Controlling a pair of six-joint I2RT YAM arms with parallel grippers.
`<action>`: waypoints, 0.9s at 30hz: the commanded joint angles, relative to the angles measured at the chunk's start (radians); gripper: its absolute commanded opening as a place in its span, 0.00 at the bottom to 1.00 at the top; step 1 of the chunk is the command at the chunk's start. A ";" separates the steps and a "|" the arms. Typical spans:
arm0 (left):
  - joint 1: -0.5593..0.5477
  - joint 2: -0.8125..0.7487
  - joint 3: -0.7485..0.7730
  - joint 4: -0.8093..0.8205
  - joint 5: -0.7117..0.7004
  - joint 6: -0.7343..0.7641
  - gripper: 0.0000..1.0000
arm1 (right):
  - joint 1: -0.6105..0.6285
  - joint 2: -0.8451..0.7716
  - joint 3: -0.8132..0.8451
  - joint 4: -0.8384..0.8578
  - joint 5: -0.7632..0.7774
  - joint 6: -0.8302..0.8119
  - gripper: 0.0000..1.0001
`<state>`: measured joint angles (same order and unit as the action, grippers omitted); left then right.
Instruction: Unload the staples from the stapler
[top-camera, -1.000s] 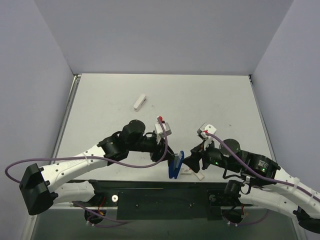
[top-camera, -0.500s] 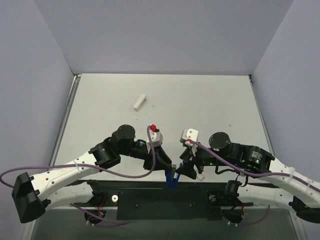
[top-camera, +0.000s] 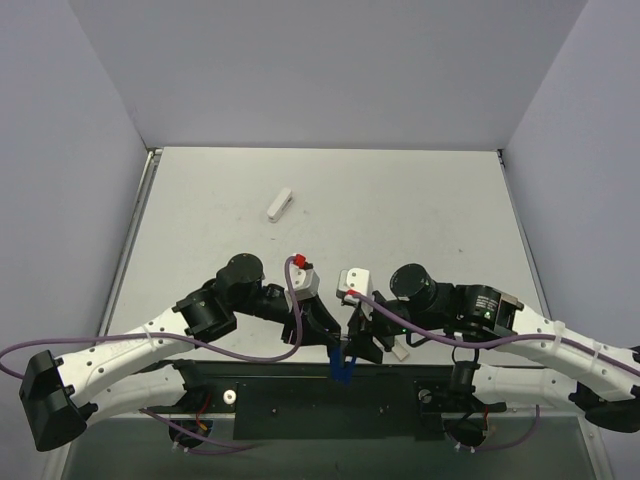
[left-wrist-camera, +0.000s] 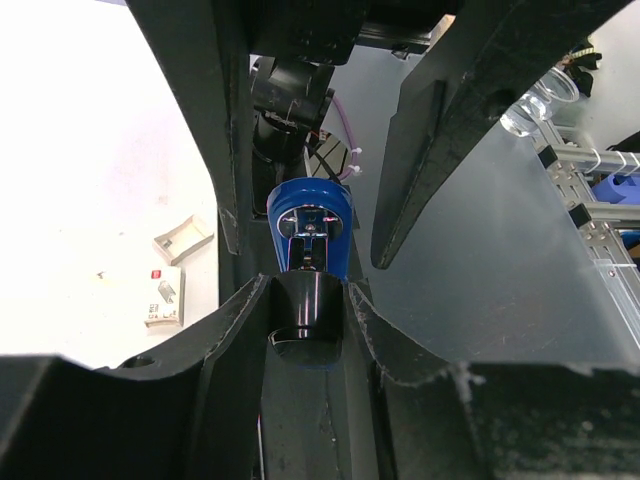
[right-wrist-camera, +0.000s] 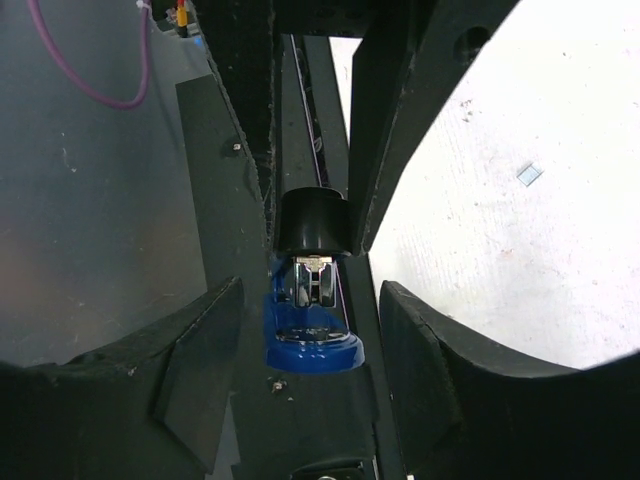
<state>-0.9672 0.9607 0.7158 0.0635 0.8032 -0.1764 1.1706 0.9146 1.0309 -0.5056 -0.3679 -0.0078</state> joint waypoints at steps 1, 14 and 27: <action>-0.005 -0.025 0.016 0.125 0.042 -0.017 0.00 | 0.017 0.015 0.041 0.013 -0.026 -0.018 0.51; -0.008 -0.030 0.013 0.127 0.044 -0.017 0.00 | 0.027 0.061 0.051 0.013 -0.028 -0.026 0.21; -0.018 -0.086 0.010 0.131 -0.009 -0.025 0.00 | 0.031 -0.080 -0.100 0.068 0.049 0.052 0.00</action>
<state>-0.9802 0.9264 0.7067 0.0849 0.7910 -0.1806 1.1950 0.8883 0.9802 -0.4351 -0.3576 0.0063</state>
